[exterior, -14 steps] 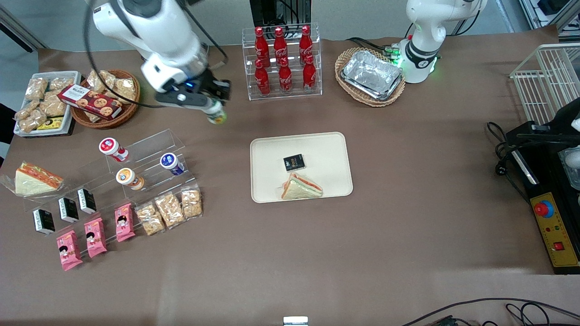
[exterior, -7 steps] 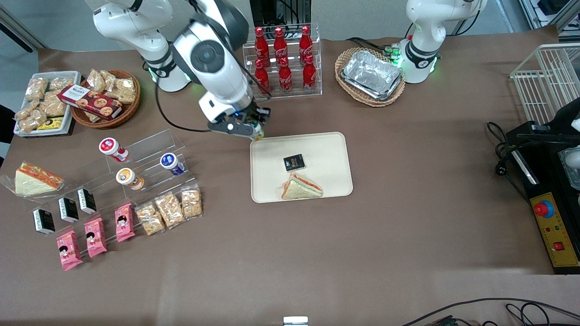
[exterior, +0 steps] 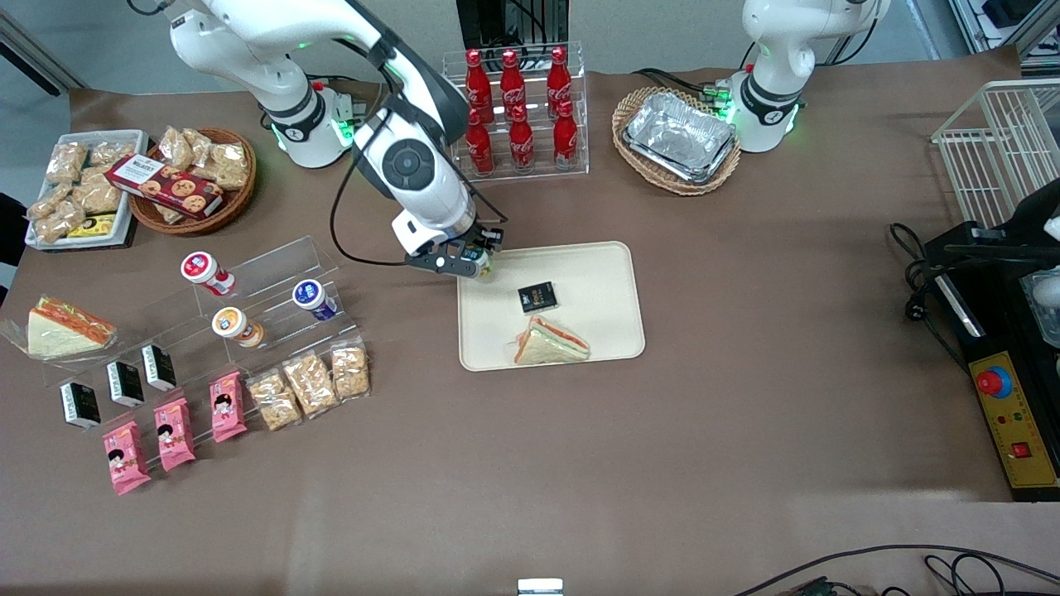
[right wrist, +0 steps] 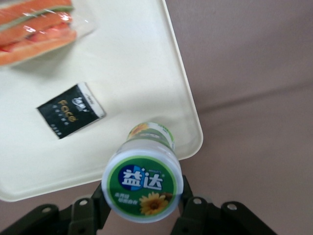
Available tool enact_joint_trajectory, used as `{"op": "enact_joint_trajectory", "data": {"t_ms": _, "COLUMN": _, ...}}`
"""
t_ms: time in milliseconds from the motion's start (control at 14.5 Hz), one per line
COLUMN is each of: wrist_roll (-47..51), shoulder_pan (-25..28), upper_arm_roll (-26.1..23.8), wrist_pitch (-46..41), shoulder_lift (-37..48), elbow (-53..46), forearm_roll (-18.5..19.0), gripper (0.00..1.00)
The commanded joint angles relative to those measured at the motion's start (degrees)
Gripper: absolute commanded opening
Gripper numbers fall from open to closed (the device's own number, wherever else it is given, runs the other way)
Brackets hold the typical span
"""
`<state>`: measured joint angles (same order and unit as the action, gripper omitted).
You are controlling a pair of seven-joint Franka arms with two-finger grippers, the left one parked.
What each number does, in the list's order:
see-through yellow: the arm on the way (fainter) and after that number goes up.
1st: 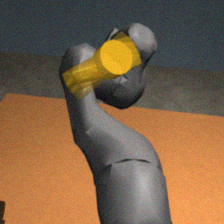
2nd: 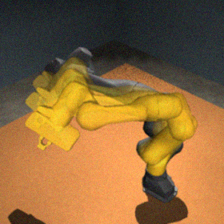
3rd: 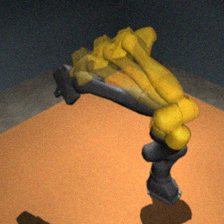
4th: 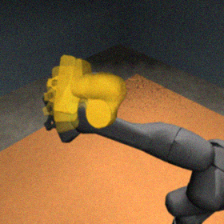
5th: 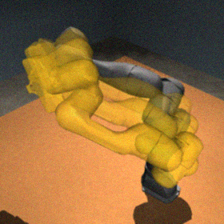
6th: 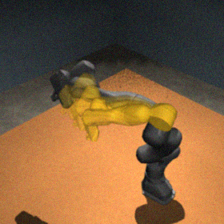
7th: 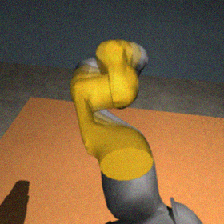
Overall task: Place green gum on tray
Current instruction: 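Carry the green-label bottle with the right gripper over the white tray, then lower the bottle onto the tray corner and open the right gripper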
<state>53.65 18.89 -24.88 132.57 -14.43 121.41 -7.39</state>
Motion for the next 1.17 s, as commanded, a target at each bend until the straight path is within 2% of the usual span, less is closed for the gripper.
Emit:
{"op": "enact_joint_trajectory", "data": {"t_ms": 0, "wrist_roll": 0.8, "shoulder_pan": 0.1, "upper_arm_roll": -0.1, "wrist_pitch": 7.0, "shoulder_lift": -3.0, "elbow": 2.4, "forearm_roll": 1.2, "gripper": 0.26}}
{"op": "enact_joint_trajectory", "data": {"t_ms": 414, "wrist_roll": 0.8, "shoulder_pan": 0.2, "upper_arm_roll": -0.1, "wrist_pitch": 10.2, "shoulder_lift": -6.7, "elbow": 3.0, "forearm_roll": 4.8, "gripper": 0.29}}
{"op": "enact_joint_trajectory", "data": {"t_ms": 483, "wrist_roll": 0.8, "shoulder_pan": 0.2, "upper_arm_roll": -0.1, "wrist_pitch": 10.2, "shoulder_lift": -6.9, "elbow": 3.0, "forearm_roll": 5.0, "gripper": 0.37}}
{"op": "enact_joint_trajectory", "data": {"t_ms": 621, "wrist_roll": 0.8, "shoulder_pan": 0.2, "upper_arm_roll": -0.1, "wrist_pitch": 10.6, "shoulder_lift": -7.5, "elbow": 3.0, "forearm_roll": 5.7, "gripper": 0.40}}
{"op": "enact_joint_trajectory", "data": {"t_ms": 690, "wrist_roll": 0.8, "shoulder_pan": 0.2, "upper_arm_roll": -0.1, "wrist_pitch": 10.7, "shoulder_lift": -7.7, "elbow": 2.9, "forearm_roll": 6.1, "gripper": 0.61}}
{"op": "enact_joint_trajectory", "data": {"t_ms": 759, "wrist_roll": 0.8, "shoulder_pan": 0.2, "upper_arm_roll": -0.1, "wrist_pitch": 11.0, "shoulder_lift": -7.9, "elbow": 2.9, "forearm_roll": 6.2, "gripper": 0.74}}
{"op": "enact_joint_trajectory", "data": {"t_ms": 897, "wrist_roll": 0.8, "shoulder_pan": 0.2, "upper_arm_roll": -0.1, "wrist_pitch": 11.3, "shoulder_lift": -8.2, "elbow": 2.9, "forearm_roll": 6.2, "gripper": 0.78}}
{"op": "enact_joint_trajectory", "data": {"t_ms": 966, "wrist_roll": 0.8, "shoulder_pan": 0.2, "upper_arm_roll": -0.1, "wrist_pitch": 11.3, "shoulder_lift": -8.2, "elbow": 2.8, "forearm_roll": 6.2, "gripper": 0.94}}
{"op": "enact_joint_trajectory", "data": {"t_ms": 1034, "wrist_roll": 0.8, "shoulder_pan": 0.2, "upper_arm_roll": -0.1, "wrist_pitch": 11.3, "shoulder_lift": -8.2, "elbow": 2.8, "forearm_roll": 6.2, "gripper": 0.99}}
{"op": "enact_joint_trajectory", "data": {"t_ms": 1103, "wrist_roll": 0.8, "shoulder_pan": 0.1, "upper_arm_roll": -0.1, "wrist_pitch": 11.2, "shoulder_lift": -8.1, "elbow": 2.9, "forearm_roll": 6.2, "gripper": 0.99}}
